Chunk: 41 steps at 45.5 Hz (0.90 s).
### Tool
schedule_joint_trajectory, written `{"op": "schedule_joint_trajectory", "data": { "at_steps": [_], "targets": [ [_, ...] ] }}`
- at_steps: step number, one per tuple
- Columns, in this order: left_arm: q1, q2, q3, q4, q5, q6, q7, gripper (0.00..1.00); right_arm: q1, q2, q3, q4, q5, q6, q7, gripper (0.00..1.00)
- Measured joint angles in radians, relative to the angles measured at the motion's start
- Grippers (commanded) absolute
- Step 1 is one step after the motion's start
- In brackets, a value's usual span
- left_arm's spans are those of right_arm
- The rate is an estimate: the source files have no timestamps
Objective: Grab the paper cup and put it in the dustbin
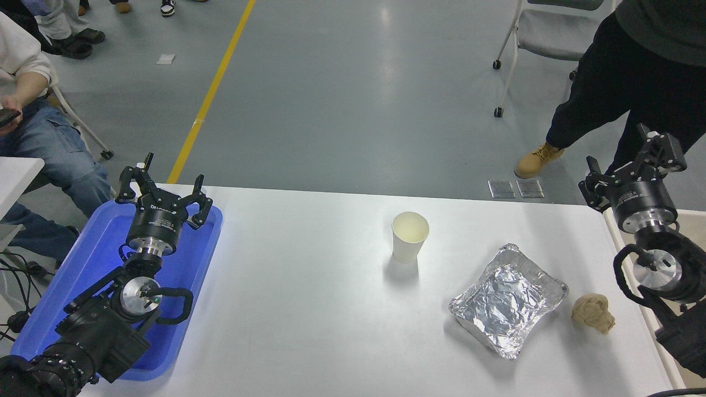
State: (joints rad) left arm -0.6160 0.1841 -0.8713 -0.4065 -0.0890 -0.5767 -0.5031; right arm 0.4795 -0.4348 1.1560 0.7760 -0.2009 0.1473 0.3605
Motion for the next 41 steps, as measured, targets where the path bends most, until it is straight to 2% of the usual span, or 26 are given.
{"op": "schedule_joint_trajectory", "data": {
  "at_steps": [41],
  "targets": [
    [-0.001,0.000,0.000,0.000,0.000,0.000,0.001,1.00,-0.004,-0.001,-0.001,0.000,0.000,0.000,0.000,1.00]
  ]
}}
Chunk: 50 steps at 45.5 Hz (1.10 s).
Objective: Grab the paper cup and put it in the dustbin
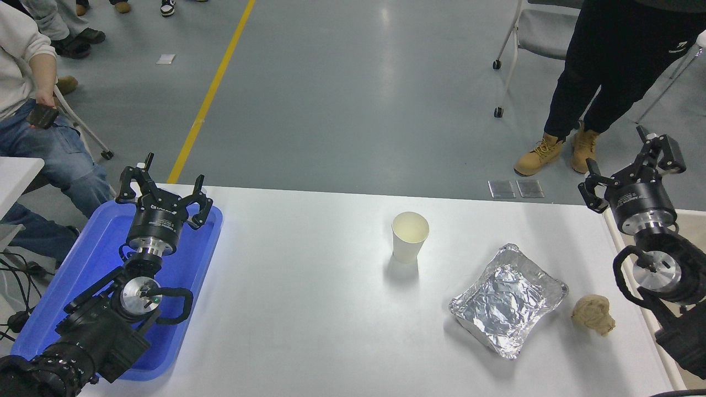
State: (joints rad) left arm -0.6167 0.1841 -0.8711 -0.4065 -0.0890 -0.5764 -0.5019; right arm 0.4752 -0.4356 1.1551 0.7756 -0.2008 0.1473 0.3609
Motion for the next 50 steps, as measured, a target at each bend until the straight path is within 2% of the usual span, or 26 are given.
{"op": "schedule_joint_trajectory", "data": {
  "at_steps": [50],
  "targets": [
    [0.000,0.000,0.000,0.000,0.000,-0.001,0.000,1.00,0.037,-0.008,-0.038,0.000,0.000,0.000,0.000,1.00]
  ]
}}
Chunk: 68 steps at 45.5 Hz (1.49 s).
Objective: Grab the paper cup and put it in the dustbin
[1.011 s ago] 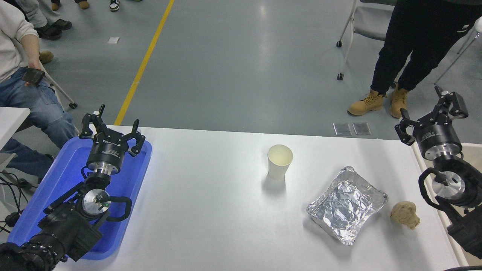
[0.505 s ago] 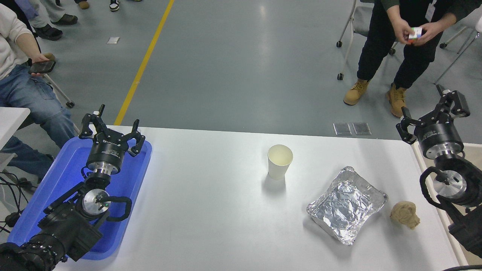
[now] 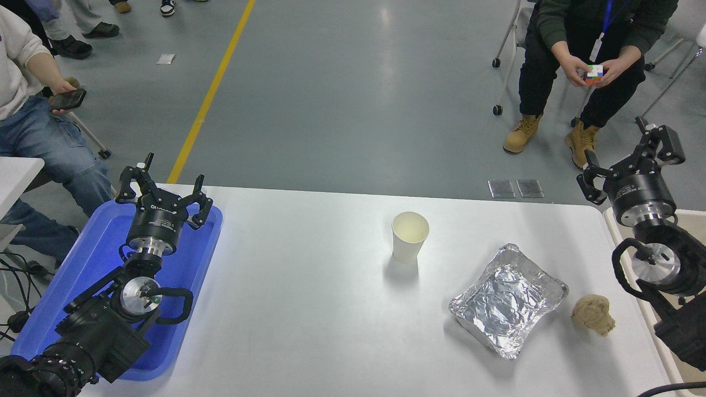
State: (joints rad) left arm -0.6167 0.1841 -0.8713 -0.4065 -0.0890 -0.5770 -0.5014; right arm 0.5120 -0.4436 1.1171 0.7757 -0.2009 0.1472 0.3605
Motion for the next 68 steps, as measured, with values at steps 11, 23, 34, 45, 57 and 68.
{"op": "schedule_joint_trajectory", "data": {
  "at_steps": [11,23,34,45,57,68],
  "targets": [
    [0.000,0.000,0.000,0.000,0.000,0.000,0.000,1.00,0.043,-0.069,-0.089,-0.007,0.002,-0.001,0.000,1.00],
    [0.000,0.000,0.000,0.000,0.000,0.000,0.000,1.00,0.189,-0.234,-0.411,-0.014,0.005,-0.004,0.000,1.00],
    [0.000,0.000,0.000,-0.001,0.000,0.000,0.000,1.00,0.420,-0.345,-0.846,-0.016,0.012,-0.006,-0.001,1.00],
    [0.000,0.000,0.000,-0.001,0.000,0.000,0.000,1.00,0.704,-0.386,-1.263,-0.016,0.011,-0.001,-0.007,1.00],
    [0.000,0.000,0.000,-0.001,0.000,0.000,0.000,1.00,1.022,-0.332,-1.689,-0.015,-0.009,0.113,-0.013,1.00],
    [0.000,0.000,0.000,-0.001,0.000,0.000,0.000,1.00,1.266,-0.195,-2.041,-0.009,-0.016,0.301,-0.015,1.00]
  ]
}}
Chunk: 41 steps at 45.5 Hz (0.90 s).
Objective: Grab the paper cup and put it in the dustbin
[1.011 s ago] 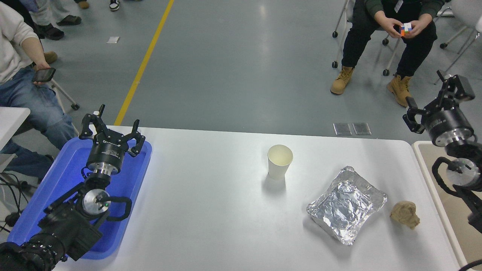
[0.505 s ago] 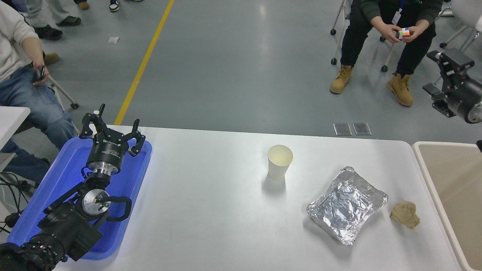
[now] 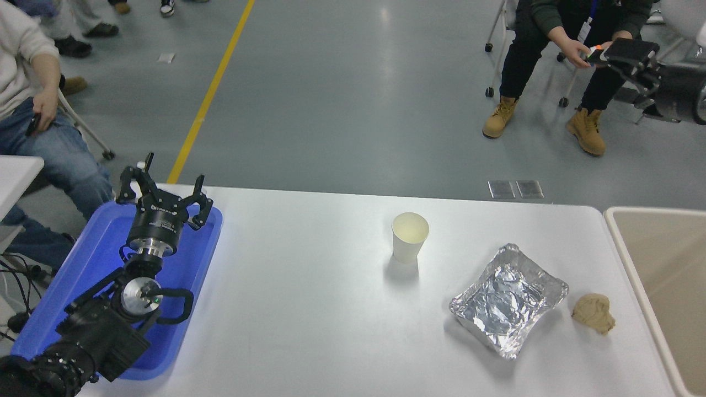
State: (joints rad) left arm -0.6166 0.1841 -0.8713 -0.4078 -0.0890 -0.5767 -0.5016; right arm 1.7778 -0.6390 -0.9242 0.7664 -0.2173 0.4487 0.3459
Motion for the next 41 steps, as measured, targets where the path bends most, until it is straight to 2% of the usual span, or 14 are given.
{"op": "schedule_joint_trajectory", "data": {
  "at_steps": [19,41],
  "targets": [
    [0.000,0.000,0.000,0.000,0.000,0.000,0.000,1.00,0.215,0.220,-0.211,0.075,-0.038,0.263,-0.002,1.00],
    [0.000,0.000,0.000,0.000,0.000,0.000,0.000,1.00,0.337,0.379,-0.244,0.288,-0.044,0.329,-0.034,1.00]
  ]
}}
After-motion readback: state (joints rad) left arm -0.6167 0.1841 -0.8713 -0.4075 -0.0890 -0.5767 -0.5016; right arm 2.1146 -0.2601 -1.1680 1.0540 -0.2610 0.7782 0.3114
